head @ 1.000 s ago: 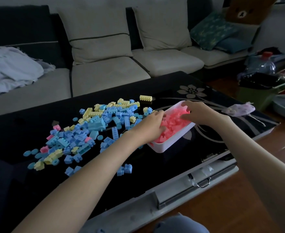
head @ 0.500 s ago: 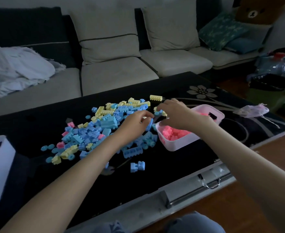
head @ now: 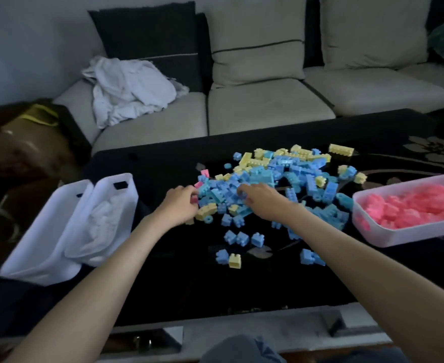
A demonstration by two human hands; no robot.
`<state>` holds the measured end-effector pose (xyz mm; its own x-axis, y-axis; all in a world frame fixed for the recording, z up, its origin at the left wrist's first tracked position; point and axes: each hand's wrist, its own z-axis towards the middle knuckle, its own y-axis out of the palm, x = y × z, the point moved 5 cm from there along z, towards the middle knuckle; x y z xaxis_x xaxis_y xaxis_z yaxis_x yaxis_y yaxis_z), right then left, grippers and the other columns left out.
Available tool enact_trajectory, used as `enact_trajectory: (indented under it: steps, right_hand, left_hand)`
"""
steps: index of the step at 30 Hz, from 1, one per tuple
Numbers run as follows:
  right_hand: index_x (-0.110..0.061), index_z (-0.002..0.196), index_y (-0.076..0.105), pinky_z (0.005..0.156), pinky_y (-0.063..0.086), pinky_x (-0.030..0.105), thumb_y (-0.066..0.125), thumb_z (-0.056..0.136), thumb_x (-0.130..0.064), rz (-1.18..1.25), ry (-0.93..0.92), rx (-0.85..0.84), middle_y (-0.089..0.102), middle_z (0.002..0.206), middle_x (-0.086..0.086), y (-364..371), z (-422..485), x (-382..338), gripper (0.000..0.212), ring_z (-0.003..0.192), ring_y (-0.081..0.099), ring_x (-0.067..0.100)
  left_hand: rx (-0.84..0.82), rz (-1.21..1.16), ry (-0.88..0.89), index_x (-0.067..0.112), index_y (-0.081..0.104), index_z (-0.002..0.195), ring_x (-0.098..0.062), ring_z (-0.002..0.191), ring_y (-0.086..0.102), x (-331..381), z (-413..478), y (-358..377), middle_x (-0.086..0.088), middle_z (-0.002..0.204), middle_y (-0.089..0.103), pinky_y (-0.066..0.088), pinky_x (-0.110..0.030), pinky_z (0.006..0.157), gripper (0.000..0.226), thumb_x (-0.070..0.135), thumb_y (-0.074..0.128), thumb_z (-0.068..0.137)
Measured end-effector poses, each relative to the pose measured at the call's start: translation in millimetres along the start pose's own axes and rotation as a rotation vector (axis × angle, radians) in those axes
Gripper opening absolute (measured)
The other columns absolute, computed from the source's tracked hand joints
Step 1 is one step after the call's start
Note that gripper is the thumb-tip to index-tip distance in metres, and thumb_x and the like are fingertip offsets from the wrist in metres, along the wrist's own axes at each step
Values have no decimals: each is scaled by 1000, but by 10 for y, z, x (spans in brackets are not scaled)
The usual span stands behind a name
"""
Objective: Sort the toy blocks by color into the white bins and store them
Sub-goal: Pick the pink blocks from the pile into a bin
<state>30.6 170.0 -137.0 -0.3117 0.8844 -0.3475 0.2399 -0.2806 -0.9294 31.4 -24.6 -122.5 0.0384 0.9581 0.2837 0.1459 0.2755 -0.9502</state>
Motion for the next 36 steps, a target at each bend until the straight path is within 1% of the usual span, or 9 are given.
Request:
enact_trajectory:
  steps: [4,9,13,20,23,25,27,30,36]
  right_hand:
    - [-18,112,42,73,37,34,41,98,-20,24,54,-49,56,105,7,14,130,-27,15,81,52,23]
    - [-18,109,46,79,45,35,47,93,-18,46,73,-39,53,104,2,-82,163,-5,16,91,55,23]
    - [-13,106,47,77,42,30,43,91,-15,77,1,84,42,103,1,-219,189,-212,15,90,51,22]
    - [3,112,48,78,31,26,36,100,-14,156,-122,230,46,110,21,-176,505,-604,25,103,46,33]
    - [-6,102,46,67,37,21,38,100,-18,321,-98,295,48,98,7,-195,724,-648,15,81,49,16]
    - [-9,105,45,66,43,26,38,99,-13,423,-60,344,50,93,5,-211,890,-602,10,77,50,14]
    - [-11,126,42,80,47,32,40,96,-3,350,-26,301,54,112,9,-195,1095,-529,31,99,54,20]
    - [-22,141,35,98,39,38,42,94,-2,73,0,98,43,138,9,-48,1356,-468,52,126,39,27]
    - [-27,123,47,93,31,38,46,94,-13,-11,-38,59,54,118,2,28,1477,-442,33,113,46,24]
  left_hand:
    - [-71,-77,-21,19,57,127,-18,109,56,-242,-44,12,-3,127,57,48,-27,86,39,9,42,92]
    - [58,-185,-27,17,54,123,-11,84,61,-334,83,-18,-1,109,60,46,-19,62,30,14,48,94]
    - [59,-121,44,21,53,123,-17,102,54,-252,185,54,-3,115,49,47,-25,78,32,19,56,91]
    - [-45,-127,12,18,51,98,-18,89,58,-203,292,41,-3,97,60,48,-32,73,12,20,58,88]
    - [-73,-140,-5,17,52,95,-17,85,58,-246,321,14,-4,96,61,47,-31,71,16,22,64,85]
    - [-76,-203,-39,17,53,96,-15,83,59,-299,359,-36,-2,94,60,47,-29,68,20,24,67,83]
    - [-37,-249,-68,18,52,99,-12,82,57,-335,463,-162,0,93,58,45,-25,64,23,28,67,84]
    - [-1,-329,-99,19,49,108,-11,85,58,-348,620,-283,0,96,57,46,-25,65,31,29,66,85]
    - [-71,-297,-162,17,57,117,-14,86,56,-227,842,-89,-2,104,59,49,-28,71,25,24,53,93]
